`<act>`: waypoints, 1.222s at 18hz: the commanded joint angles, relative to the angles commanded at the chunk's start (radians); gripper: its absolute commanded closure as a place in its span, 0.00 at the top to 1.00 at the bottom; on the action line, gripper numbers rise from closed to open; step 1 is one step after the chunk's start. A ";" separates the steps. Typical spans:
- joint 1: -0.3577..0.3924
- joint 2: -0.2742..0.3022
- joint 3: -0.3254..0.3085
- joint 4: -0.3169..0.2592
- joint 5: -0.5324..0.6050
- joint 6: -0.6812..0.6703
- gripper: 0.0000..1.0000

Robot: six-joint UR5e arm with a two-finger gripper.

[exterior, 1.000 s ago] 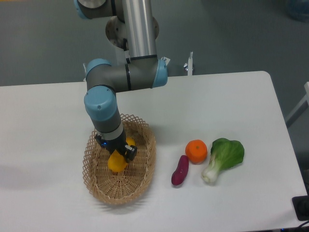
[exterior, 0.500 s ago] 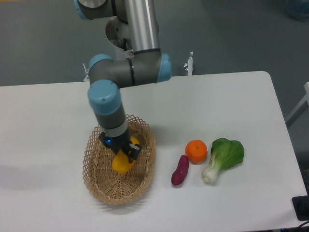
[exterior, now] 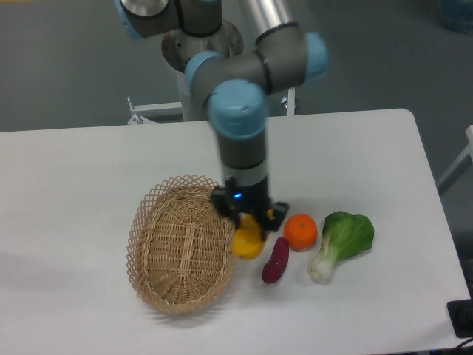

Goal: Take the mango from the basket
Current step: 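Lift the held mango out of the basket and carry it up and away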

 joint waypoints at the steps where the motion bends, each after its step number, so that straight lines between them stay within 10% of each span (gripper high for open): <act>1: 0.031 0.008 0.000 -0.012 -0.006 0.041 0.45; 12: 0.252 0.019 0.023 -0.069 -0.025 0.390 0.45; 22: 0.304 0.006 0.026 -0.057 -0.017 0.470 0.45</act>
